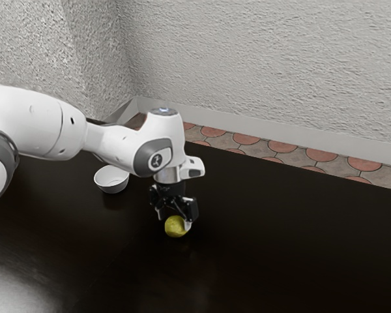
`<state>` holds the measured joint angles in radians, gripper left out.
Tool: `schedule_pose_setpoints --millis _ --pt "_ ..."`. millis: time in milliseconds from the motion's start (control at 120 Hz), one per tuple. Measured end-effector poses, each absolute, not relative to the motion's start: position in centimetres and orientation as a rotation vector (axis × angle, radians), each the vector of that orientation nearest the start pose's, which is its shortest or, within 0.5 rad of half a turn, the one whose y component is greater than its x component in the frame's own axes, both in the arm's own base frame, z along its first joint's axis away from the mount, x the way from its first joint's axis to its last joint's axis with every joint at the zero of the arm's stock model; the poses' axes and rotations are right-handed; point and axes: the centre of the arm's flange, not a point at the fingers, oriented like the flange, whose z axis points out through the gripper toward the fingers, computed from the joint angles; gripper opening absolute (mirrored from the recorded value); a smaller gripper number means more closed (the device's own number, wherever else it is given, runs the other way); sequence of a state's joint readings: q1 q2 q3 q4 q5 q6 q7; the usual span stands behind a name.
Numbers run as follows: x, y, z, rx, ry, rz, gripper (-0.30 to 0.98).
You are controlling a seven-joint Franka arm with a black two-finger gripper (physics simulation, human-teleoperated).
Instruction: Place the pear in the bowl.
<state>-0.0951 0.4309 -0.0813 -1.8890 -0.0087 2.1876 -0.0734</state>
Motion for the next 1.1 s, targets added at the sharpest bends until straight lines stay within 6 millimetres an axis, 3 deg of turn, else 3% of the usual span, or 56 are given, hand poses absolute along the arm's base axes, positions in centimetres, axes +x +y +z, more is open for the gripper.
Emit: schedule_pose_setpoints --millis 358,617,800,1100 --pt "61.5 -10.6 24.6 -3.154 0.104 0.25 0.69" --pt "61.3 -10.4 24.4 -3.164 0.082 0.263 0.61" --pt "61.3 -10.4 24.5 -3.164 0.074 0.262 0.48" --pt "61.4 -10.2 25.6 -3.16 0.062 0.244 0.39"
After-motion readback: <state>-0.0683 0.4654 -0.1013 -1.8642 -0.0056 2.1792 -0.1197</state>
